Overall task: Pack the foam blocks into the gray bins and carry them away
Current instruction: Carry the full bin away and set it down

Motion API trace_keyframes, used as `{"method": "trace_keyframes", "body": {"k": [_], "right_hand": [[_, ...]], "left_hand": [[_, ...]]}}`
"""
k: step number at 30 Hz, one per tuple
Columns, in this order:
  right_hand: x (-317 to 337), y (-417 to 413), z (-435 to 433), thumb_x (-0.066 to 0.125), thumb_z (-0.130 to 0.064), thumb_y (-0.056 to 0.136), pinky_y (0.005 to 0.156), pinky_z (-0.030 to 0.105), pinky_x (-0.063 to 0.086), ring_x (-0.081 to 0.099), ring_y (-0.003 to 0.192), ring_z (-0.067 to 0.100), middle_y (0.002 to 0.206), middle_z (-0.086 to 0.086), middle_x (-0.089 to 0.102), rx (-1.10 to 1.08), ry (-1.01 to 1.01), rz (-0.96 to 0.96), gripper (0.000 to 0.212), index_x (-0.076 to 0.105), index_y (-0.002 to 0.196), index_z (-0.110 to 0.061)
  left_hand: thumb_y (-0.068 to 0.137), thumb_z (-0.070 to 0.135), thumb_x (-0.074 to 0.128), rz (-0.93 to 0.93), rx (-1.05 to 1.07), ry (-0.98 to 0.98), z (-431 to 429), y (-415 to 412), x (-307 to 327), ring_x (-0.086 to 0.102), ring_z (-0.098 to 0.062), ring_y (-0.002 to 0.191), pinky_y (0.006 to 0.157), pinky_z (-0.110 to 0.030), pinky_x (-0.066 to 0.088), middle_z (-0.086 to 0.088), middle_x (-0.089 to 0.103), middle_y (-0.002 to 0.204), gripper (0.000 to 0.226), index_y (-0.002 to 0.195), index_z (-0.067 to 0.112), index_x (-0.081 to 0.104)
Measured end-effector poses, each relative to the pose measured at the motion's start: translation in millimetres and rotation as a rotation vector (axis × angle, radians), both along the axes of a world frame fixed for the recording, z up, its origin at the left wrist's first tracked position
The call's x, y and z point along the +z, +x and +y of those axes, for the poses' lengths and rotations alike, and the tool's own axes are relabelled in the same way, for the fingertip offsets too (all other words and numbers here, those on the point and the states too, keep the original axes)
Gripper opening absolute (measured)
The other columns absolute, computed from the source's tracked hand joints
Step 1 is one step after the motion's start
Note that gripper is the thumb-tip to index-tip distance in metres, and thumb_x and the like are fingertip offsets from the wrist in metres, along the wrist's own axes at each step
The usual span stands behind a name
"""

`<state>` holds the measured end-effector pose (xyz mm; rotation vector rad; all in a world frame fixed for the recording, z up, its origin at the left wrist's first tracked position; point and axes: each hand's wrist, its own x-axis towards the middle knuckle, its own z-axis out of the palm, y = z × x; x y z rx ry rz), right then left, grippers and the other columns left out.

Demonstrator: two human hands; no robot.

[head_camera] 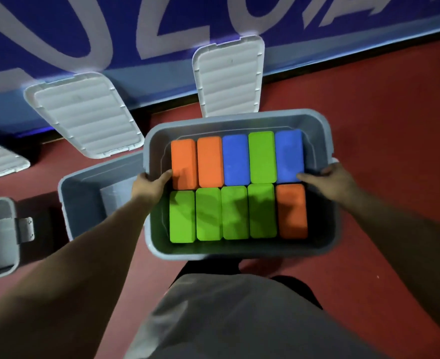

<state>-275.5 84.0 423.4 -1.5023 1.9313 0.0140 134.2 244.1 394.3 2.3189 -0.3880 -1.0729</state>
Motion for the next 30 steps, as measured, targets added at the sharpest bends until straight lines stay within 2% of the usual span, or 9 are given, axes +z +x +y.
{"method": "trace_keyframes", "body": {"k": [5,8,11,14,16,19,23,26,30], "right_hand": [[-14,-21,-86,0.081,-0.07,0.053,0.059,0.028,0.034,0.054,0.081,0.022,0.089,0.008,0.056,0.078,0.069,-0.031,0.063,0.047,0.067,-0.019],[-31,-33,-137,0.076,-0.076,0.046,0.063,0.028,0.036,0.061,0.094,0.027,0.092,0.012,0.065,0.092,0.143,0.032,0.068,0.052,0.067,-0.016],[-63,-41,-200,0.071,-0.079,0.039,0.054,0.026,0.033,0.061,0.09,0.025,0.085,0.011,0.065,0.144,0.2,0.036,0.072,0.053,0.066,-0.015],[-88,-41,-256,0.08,-0.069,0.054,0.05,0.027,0.031,0.06,0.08,0.025,0.072,0.004,0.059,0.23,0.223,0.006,0.063,0.054,0.067,-0.014],[-111,-44,-292,0.08,-0.071,0.055,0.063,0.03,0.041,0.06,0.094,0.029,0.095,0.009,0.063,0.269,0.259,0.023,0.065,0.057,0.079,-0.016],[-159,-46,-332,0.067,-0.089,0.029,0.081,0.033,0.045,0.057,0.11,0.031,0.119,0.012,0.06,0.3,0.316,0.035,0.095,0.057,0.094,-0.02],[-260,-34,-376,0.062,-0.097,0.015,0.082,0.032,0.045,0.057,0.106,0.027,0.115,0.009,0.059,0.262,0.37,0.032,0.106,0.056,0.09,-0.021],[-321,-19,-387,0.058,-0.1,0.022,0.069,0.031,0.039,0.053,0.086,0.022,0.094,0.007,0.054,0.278,0.361,0.045,0.095,0.049,0.069,-0.018],[-389,2,-390,0.059,-0.085,0.045,0.068,0.032,0.045,0.059,0.084,0.023,0.09,0.006,0.062,0.233,0.332,0.041,0.078,0.056,0.077,-0.015]], "left_hand": [[0.055,0.072,0.077,0.018,-0.012,0.06,-67,-25,-12,0.067,-0.025,0.099,0.09,-0.041,0.056,-0.006,0.069,0.113,0.09,0.122,0.014,0.062],[0.057,0.066,0.083,0.035,0.03,0.086,-100,-46,-20,0.067,-0.022,0.099,0.09,-0.041,0.056,-0.002,0.069,0.111,0.085,0.122,0.015,0.062],[0.056,0.06,0.087,0.051,0.107,0.091,-137,-71,-39,0.069,-0.018,0.095,0.087,-0.036,0.057,0.001,0.072,0.107,0.08,0.12,0.017,0.065],[0.06,0.054,0.088,0.043,0.245,0.111,-168,-97,-61,0.069,-0.019,0.094,0.086,-0.035,0.057,0.0,0.072,0.106,0.074,0.119,0.015,0.065],[0.065,0.049,0.087,0.05,0.333,0.135,-191,-114,-77,0.067,-0.02,0.093,0.085,-0.033,0.056,-0.001,0.07,0.105,0.069,0.12,0.014,0.064],[0.06,0.056,0.084,0.058,0.365,0.173,-223,-120,-109,0.067,-0.019,0.093,0.083,-0.033,0.055,0.002,0.071,0.101,0.07,0.114,0.016,0.067],[0.067,0.052,0.084,0.036,0.301,0.201,-261,-102,-198,0.066,-0.016,0.081,0.065,-0.029,0.05,0.003,0.07,0.091,0.051,0.104,0.02,0.068],[0.07,0.048,0.084,0.003,0.253,0.211,-270,-85,-260,0.059,-0.011,0.065,0.05,-0.026,0.042,0.005,0.066,0.083,0.048,0.103,0.019,0.066],[0.065,0.053,0.084,-0.028,0.217,0.243,-268,-62,-339,0.065,-0.015,0.078,0.063,-0.031,0.052,0.005,0.067,0.091,0.058,0.109,0.021,0.064]]}}
